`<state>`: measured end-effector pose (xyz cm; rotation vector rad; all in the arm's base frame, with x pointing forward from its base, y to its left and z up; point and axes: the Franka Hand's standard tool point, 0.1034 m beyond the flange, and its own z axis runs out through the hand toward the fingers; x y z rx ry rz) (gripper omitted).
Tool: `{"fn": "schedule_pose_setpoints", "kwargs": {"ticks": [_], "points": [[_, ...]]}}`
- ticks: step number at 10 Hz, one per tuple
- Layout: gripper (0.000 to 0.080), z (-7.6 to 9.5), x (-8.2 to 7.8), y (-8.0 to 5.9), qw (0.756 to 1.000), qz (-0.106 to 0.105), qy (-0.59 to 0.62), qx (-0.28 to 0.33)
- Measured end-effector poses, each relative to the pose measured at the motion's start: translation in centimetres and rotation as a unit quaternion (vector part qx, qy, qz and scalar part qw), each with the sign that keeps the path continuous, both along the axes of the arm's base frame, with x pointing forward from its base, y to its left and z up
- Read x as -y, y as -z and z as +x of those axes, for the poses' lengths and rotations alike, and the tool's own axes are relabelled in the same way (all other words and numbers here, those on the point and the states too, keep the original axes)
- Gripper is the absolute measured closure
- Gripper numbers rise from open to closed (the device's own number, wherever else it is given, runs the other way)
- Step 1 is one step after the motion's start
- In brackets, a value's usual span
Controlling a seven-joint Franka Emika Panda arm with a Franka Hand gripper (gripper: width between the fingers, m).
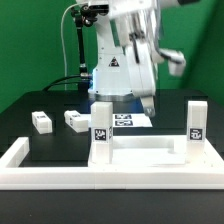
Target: Assemble desk
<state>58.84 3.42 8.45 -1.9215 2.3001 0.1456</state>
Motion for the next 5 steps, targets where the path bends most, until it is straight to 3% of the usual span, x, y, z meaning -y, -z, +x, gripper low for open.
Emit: {"fn": "schedule_pose_setpoints", "kwargs": {"ticks": [5], "points": [[0.0151, 0.03, 0.25, 0.49, 1.0, -0.006, -0.002, 0.006]]}}
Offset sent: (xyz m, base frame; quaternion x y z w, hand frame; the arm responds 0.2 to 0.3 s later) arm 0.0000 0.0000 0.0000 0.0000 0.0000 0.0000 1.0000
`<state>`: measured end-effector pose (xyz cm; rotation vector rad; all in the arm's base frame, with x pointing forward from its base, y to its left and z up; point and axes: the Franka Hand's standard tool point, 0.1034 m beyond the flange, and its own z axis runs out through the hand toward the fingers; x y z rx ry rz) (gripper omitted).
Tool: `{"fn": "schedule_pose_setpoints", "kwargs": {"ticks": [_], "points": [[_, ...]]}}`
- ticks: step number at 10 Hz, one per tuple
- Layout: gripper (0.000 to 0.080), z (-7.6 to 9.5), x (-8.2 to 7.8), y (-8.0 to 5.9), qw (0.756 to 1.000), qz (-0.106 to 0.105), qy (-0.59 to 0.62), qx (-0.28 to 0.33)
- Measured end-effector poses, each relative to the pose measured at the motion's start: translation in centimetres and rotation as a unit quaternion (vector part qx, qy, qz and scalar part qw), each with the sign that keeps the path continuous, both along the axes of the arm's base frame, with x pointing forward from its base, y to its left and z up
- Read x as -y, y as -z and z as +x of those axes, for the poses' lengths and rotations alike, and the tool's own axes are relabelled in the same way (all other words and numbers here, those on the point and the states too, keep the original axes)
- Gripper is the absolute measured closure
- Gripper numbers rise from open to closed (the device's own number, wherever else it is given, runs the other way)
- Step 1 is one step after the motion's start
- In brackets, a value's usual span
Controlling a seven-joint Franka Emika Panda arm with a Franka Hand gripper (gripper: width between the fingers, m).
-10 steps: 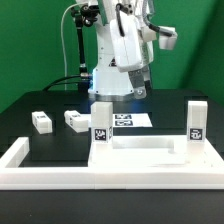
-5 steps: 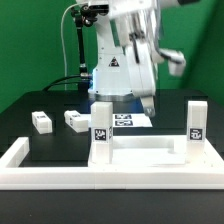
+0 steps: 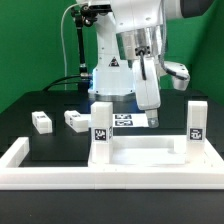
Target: Assemble desk
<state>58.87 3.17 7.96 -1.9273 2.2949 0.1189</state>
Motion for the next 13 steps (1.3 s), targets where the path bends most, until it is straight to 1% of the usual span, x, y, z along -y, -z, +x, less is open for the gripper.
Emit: {"fn": "schedule_pose_setpoints", "kwargs": {"ticks": [1, 2, 3, 4, 5, 7, 9, 10, 12, 13], "points": [[0.0151, -1.0, 0.7, 0.7, 0.999, -0.015, -0.027, 0.015], [0.0151, -3.1, 1.6, 1.3, 0.998, -0.029, -0.059, 0.023], [0.0151, -3.9, 2.0, 1.7, 0.997, -0.035, -0.066, 0.025], [0.0151, -4.4, 2.4, 2.4, 0.996, -0.044, -0.071, 0.033], [0.0151, -5.2, 2.4, 3.2, 0.996, -0.047, -0.068, 0.035], [0.0151, -5.8, 1.5, 4.4, 0.996, -0.048, -0.077, 0.022], [0.0151, -6.2, 1.2, 6.1, 0.995, -0.05, -0.082, 0.009], [0.0151, -6.2, 1.1, 6.2, 0.995, -0.047, -0.084, 0.003], [0.0151, -6.2, 1.1, 6.3, 0.995, -0.047, -0.085, 0.002], [0.0274, -6.2, 1.1, 6.3, 0.995, -0.047, -0.085, 0.002]]}}
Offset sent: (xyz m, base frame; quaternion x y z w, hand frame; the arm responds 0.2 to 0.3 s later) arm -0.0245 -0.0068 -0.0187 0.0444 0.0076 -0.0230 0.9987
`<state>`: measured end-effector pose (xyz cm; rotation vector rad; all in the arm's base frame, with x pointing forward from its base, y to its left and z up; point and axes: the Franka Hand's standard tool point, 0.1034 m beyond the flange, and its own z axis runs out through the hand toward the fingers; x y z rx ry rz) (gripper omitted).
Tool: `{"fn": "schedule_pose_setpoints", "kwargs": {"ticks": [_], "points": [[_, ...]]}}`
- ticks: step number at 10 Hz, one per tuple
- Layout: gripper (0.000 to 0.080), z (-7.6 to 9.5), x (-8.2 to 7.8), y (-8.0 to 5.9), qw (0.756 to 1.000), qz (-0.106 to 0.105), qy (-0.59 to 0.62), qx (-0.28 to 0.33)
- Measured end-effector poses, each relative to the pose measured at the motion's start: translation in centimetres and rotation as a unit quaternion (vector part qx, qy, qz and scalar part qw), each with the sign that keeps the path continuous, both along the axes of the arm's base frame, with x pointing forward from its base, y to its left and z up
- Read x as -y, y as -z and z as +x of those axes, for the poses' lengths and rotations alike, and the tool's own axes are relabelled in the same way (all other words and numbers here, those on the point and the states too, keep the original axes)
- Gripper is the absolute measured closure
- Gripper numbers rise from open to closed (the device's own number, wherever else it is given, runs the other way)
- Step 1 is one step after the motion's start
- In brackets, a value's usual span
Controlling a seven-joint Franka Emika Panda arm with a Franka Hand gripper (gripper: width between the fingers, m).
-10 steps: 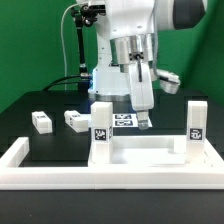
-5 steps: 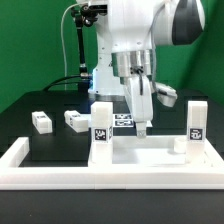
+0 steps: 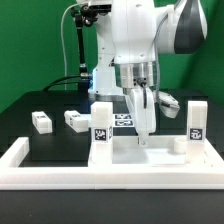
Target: Assemble desk
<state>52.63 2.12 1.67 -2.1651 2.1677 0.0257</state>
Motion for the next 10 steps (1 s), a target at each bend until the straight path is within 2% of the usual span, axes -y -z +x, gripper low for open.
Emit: {"fn": "schedule_pose_setpoints", "kwargs": {"ticks": [1, 2, 4, 10], "points": [[0.0444, -0.01, 0.0, 0.01, 1.0, 0.0, 0.0, 0.0], [0.0444, -0.01, -0.01, 0.01, 1.0, 0.0, 0.0, 0.0], [0.0741, -0.01, -0.01, 0.02, 1.0, 0.0, 0.0, 0.0], [0.0744, 0.05, 0.17, -0.02, 1.0, -0.001, 0.001, 0.001]]}}
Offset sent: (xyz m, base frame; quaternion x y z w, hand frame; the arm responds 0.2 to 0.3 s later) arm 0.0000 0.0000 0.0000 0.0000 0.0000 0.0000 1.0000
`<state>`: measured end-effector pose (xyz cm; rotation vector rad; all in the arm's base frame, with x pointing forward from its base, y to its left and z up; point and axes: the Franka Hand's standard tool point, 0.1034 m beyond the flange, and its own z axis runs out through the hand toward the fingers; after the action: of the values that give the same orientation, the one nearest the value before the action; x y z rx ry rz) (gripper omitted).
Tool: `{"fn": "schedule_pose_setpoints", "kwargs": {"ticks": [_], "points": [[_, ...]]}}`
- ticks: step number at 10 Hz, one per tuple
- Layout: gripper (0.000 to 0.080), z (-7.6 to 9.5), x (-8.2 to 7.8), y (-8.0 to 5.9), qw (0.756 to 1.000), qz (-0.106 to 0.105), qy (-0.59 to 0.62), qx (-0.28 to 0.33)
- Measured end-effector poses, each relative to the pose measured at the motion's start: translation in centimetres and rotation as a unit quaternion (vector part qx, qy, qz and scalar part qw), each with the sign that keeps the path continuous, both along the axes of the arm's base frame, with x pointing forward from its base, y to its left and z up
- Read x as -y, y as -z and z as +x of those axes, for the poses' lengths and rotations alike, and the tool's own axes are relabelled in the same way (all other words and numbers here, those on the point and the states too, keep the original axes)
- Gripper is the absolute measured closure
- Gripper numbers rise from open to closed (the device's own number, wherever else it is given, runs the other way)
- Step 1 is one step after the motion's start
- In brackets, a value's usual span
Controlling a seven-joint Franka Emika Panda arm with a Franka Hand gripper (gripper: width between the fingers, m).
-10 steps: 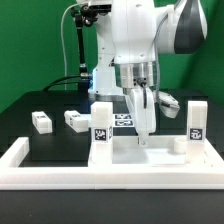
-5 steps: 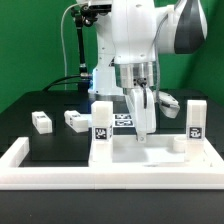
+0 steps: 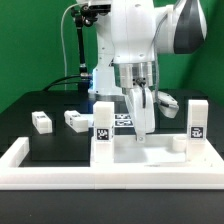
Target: Assemble desk
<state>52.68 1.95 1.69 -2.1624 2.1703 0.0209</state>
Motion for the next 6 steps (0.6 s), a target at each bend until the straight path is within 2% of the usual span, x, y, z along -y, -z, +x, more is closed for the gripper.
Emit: {"fn": "schedule_pose_setpoints", "kwargs": {"ticks": [6], "points": [[0.0742, -0.03, 0.26, -0.02, 1.0, -0.002, -0.016, 0.002]]}}
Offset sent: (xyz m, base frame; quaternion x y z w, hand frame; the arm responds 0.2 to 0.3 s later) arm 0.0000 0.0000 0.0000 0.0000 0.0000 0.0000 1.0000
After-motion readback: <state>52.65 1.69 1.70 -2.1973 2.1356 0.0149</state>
